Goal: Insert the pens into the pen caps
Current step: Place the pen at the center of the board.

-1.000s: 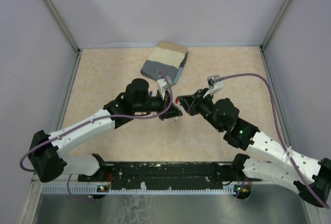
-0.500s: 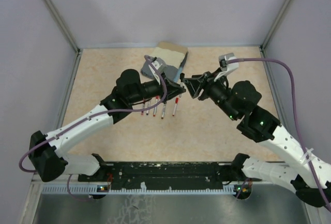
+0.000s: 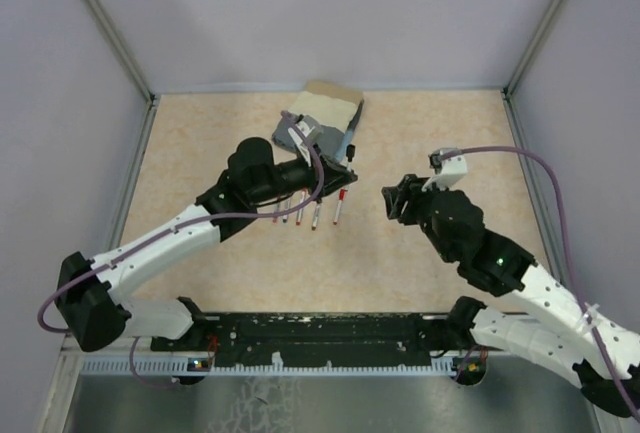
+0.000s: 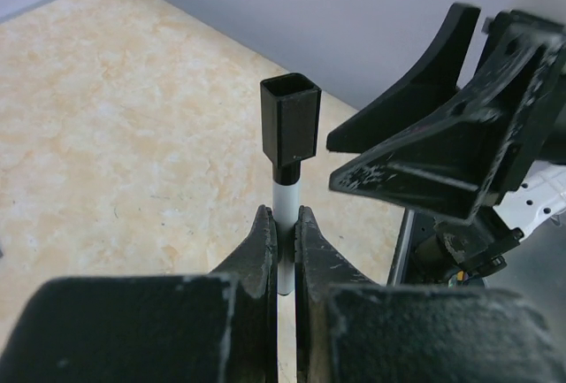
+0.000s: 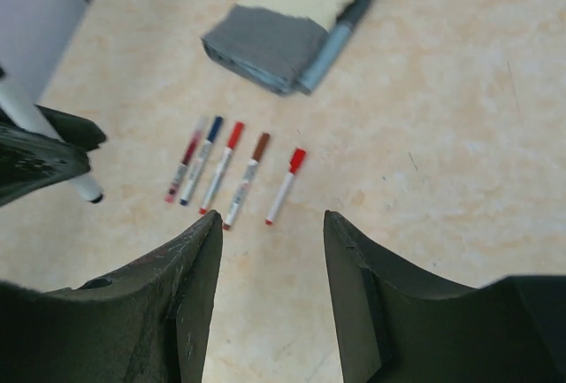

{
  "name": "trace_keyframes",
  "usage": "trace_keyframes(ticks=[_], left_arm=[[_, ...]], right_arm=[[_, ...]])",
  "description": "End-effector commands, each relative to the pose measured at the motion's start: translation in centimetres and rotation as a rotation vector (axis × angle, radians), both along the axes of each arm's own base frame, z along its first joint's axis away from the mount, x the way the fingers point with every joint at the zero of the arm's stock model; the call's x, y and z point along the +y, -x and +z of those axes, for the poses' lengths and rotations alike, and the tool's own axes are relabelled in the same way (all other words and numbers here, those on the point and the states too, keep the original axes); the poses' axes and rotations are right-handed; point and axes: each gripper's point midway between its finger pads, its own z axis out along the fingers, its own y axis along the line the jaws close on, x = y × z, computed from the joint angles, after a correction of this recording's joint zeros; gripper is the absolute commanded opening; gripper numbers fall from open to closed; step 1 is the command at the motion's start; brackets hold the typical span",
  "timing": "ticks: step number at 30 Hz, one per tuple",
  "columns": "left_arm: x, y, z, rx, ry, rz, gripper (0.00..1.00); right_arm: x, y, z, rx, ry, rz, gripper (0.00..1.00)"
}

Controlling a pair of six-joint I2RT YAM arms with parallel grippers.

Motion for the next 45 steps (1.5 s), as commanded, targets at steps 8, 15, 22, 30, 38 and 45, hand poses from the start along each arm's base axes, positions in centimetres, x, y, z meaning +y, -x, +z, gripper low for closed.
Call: trace_keyframes(ticks=[8,15,22,30,38,45], left_arm=[[0.3,-3.6,-9.4,0.332,-0.222,0.227,0.0],[0.2,-5.3,-15.0,0.467,-0.408,0.345,0.0],[-0.7,-6.6,-20.7,0.554,-0.611,0.427,0.0],[-2.6,-7.1,-24.7,0.613,-0.704,0.409,0.0],[-3.0,-7.4,-27.0,0.632,-0.743,0.441,0.0],[-3.5,-7.6,-28.2,0.642,-0.762,0.44,0.08]], right_arm=[[-1.8,-1.4,-8.8,0.376,-0.034,-0.109,0.52],[-2.9,-1.7,-9.6,0.398,-0.131,-0.093,0.52],[-4.2,-1.0,-9.0,0.342,-0.12,-0.12,0.52],[-4.5,-0.1,-9.2,0.332,-0.134,-0.115,0.52],[-4.1,0.3,-10.2,0.357,-0.153,-0.098,0.51],[-3.8,0.4,-10.7,0.371,-0.156,-0.081,0.51]])
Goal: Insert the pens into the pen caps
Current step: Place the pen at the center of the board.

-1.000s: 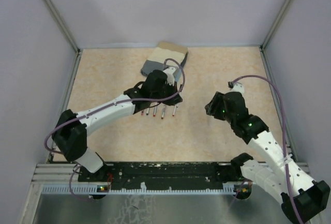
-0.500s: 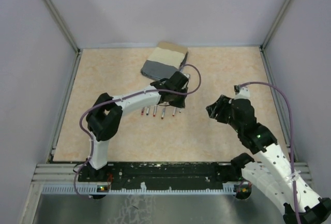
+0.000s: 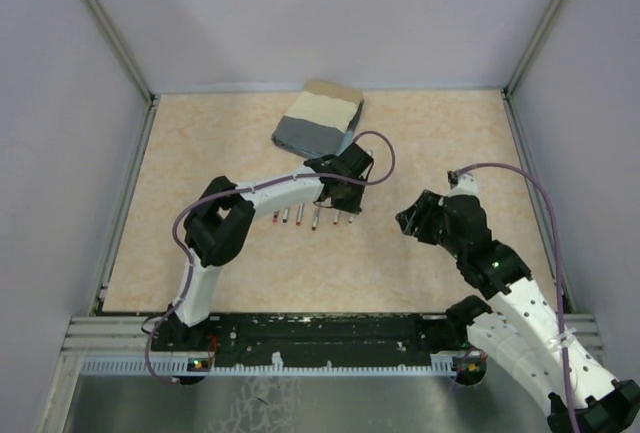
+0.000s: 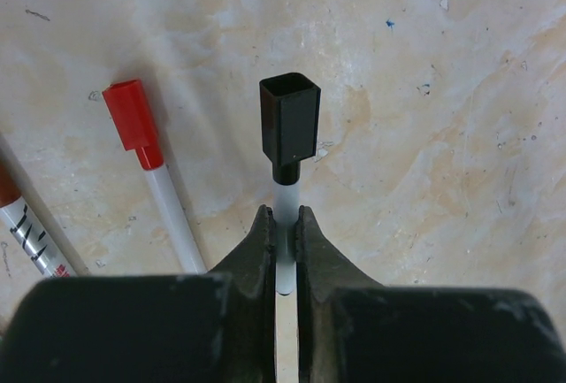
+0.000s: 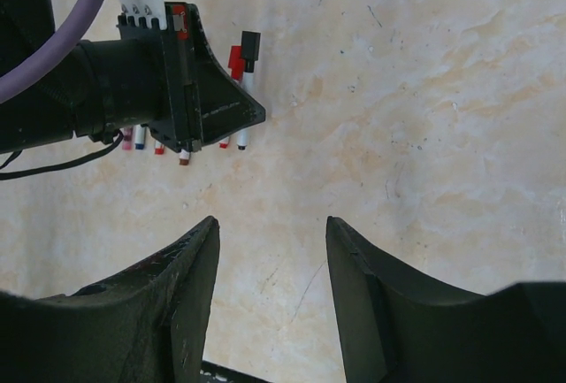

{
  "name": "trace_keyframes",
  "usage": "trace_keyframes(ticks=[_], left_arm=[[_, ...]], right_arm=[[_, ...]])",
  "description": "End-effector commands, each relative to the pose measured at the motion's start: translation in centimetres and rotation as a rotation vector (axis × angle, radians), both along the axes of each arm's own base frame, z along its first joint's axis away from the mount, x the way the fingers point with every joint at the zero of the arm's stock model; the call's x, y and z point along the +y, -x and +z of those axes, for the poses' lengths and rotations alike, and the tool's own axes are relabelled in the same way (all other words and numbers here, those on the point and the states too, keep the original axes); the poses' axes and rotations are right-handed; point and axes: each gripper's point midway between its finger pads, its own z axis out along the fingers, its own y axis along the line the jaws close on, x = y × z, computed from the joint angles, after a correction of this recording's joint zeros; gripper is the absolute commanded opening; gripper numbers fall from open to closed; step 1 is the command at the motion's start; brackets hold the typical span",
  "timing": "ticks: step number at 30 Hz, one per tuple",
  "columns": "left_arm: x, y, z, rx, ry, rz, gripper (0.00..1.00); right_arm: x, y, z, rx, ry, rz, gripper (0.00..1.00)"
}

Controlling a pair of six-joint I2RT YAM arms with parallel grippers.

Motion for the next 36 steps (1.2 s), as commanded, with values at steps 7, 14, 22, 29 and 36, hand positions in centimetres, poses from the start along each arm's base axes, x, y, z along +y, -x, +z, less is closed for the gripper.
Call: trace_keyframes(ticks=[7,14,22,29,36], left_arm=[[-0.6,0.2,-1.4,0.028,-0.015,0.017,0.15],[-0.4,0.4,-2.1,0.039,-0.024,0.032,0.22],[-0.5,0.4,-1.6,0.038,-0.01,0.029,0.29],[-1.0,-0.5,5.3,-0.115,0.115,-0.013,0.36],[1.2,-0.7,14.9,-0.405,0.299,-0.02,0.48]], right_arm=[[0.5,-0.2,0.7,-0.029,-0.035,0.015,0.51],[0.5,-0.3,0.8,-0.03,-0.032,0.012,0.51],[0.5,-0.4,1.0,-0.035,-0.03,0.013,0.51],[1.3,-1.4,3.1,-0.105,-0.062,0.033,0.62],[2.1,-2.6,5.5,-0.176,-0.033,0.089,0.76]])
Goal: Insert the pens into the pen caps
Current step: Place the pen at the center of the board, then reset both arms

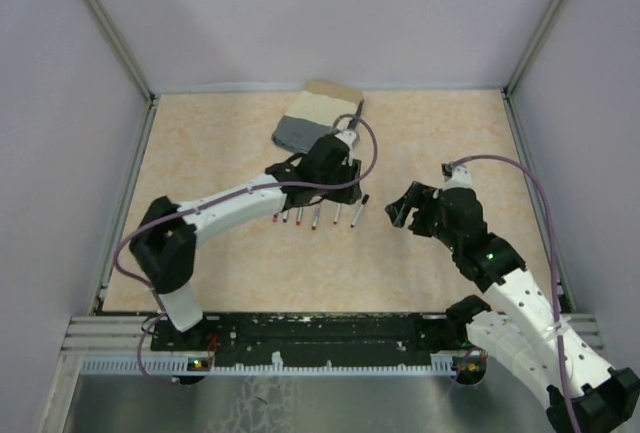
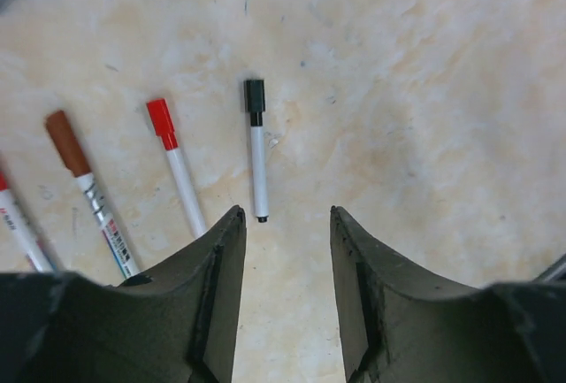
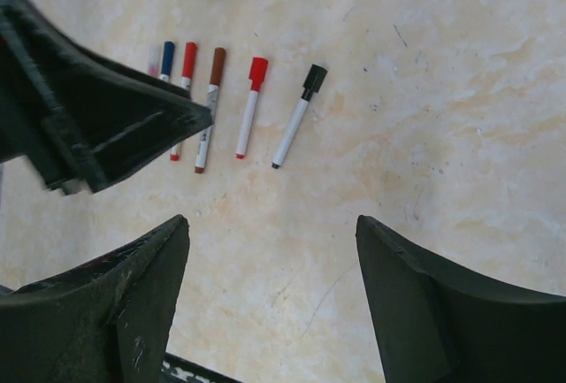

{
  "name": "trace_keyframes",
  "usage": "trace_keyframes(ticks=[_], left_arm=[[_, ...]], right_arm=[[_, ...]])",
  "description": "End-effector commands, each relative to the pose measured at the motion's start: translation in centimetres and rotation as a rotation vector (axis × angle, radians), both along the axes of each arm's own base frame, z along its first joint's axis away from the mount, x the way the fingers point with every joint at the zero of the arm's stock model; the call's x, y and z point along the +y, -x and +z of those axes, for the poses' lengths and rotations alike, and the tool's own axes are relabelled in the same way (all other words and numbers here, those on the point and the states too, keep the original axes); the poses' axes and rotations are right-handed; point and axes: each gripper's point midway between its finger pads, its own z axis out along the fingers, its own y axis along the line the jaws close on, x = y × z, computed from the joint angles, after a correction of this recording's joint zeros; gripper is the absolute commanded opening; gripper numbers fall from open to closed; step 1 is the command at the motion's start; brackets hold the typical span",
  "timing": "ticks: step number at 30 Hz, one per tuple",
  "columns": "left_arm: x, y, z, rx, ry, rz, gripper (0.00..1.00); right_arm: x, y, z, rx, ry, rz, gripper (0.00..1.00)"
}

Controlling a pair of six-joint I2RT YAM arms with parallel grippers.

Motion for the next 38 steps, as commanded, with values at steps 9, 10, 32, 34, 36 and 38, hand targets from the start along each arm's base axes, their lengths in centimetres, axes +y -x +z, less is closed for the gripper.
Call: trace_keyframes(ticks=[9,10,32,34,36,38], left_arm=[[9.4,-0.7,15.3,-0.543,0.198,0.188,0.78],[10.3,-0.5,15.8,-0.563,0.195,0.203,0.81],[27.6,5.7,16.4,-0.711,0.196,0.669,1.0],[27.6,5.8,16.3,-0.713,0.199,0.666,1.0],[27.8,5.8,16.2,-0.717,0.195,0.668,1.0],[28.0,5.8,16.2,-0.721,0.186,0.674,1.0]], right_arm=[[1.3,-3.2,7.5,-0.234,0.087,0.111,0.78],[1.1,-3.3,7.7,-0.239,0.099,0.101,0.78],[-0.7,-1.5,10.9,-0.463,0.097,0.081,0.8],[-0.6,-1.4,10.8,-0.468,0.097,0.093,0.8],[-0.5,-1.4,10.6,-0.461,0.101,0.097,0.8],[-0.5,-1.5,10.4,-0.454,0.107,0.099,0.8]])
